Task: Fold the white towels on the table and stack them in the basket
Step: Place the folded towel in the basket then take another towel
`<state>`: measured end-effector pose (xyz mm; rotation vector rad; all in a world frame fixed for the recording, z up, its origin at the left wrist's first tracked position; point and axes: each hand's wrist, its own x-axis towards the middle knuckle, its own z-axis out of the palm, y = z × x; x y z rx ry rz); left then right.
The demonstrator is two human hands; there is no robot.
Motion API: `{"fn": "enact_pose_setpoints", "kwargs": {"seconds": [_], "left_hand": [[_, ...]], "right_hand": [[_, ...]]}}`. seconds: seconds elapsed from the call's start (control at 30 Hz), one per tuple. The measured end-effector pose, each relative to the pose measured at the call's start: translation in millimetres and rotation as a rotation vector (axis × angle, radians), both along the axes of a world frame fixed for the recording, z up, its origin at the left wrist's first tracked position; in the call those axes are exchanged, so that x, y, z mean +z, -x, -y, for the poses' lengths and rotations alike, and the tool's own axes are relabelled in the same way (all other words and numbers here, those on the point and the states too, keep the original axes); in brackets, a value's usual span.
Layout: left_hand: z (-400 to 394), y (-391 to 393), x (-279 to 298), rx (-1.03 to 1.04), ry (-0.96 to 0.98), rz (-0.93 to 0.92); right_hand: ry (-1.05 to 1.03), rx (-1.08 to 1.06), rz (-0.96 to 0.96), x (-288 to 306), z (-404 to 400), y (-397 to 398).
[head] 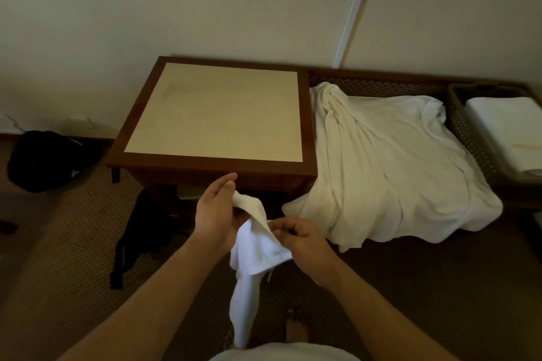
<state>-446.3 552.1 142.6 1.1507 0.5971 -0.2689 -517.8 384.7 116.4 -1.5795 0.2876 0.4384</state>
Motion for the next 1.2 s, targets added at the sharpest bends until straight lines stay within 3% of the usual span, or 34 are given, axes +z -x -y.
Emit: {"fn": "enact_pose_setpoints", "kwargs": {"seconds": [0.1, 0.23, 0.4, 0.43, 0.5, 0.57, 0.67, 0.77, 0.87, 1.07, 1.2], "left_hand": [[-1.4, 0.8, -2.2, 0.081, -0.008, -0.014], [-12.2, -3.1, -0.5, 0.247, 0.029, -0.041], [-26.2, -1.2, 5.2, 0.259, 0.045, -0.031], [-29.8, -1.8, 3.9, 0.190, -0.057, -0.042], [-36.3, -1.9, 2.6, -0.120, -0.444, -0.055], [-36.4, 3.5, 3.5, -0.485, -0.732, 0.115], [-28.4, 11.6, 8.0, -0.878, -0.660, 0.409], [-27.1, 7.6, 12.8, -1.039, -0.637, 0.502], [-25.2, 4.7, 18.7, -1.017, -0.553, 0.507], [-15.7, 13.1, 6.5, -0.790, -0.811, 0.811], [-10.7, 18.6, 7.1, -0.734, -0.771, 0.651]], "right_hand": [[-0.035, 0.089, 0.029, -6.1, -5.9, 5.3], [0.278, 0.099, 0.116, -18.5, -9.1, 3.9], [0.188, 0.030, 0.119, -16.2, -3.6, -6.4], [0.161, 0.020, 0.122, -12.8, -2.1, -8.4], [0.106, 0.026, 0.132, -2.7, 0.5, -13.1], [0.070, 0.086, 0.143, 7.9, 1.8, -19.3], [0.053, 0.177, 0.162, 18.2, -0.3, -25.5], [-0.056, 0.117, 0.141, 22.9, 4.6, -26.2], [-0.177, 0.072, 0.112, 28.6, 8.4, -24.8], [-0.332, -0.069, 0.033, 28.9, 12.6, -20.9], [-0.385, -0.277, 0.028, 28.4, 24.9, -23.0]]}}
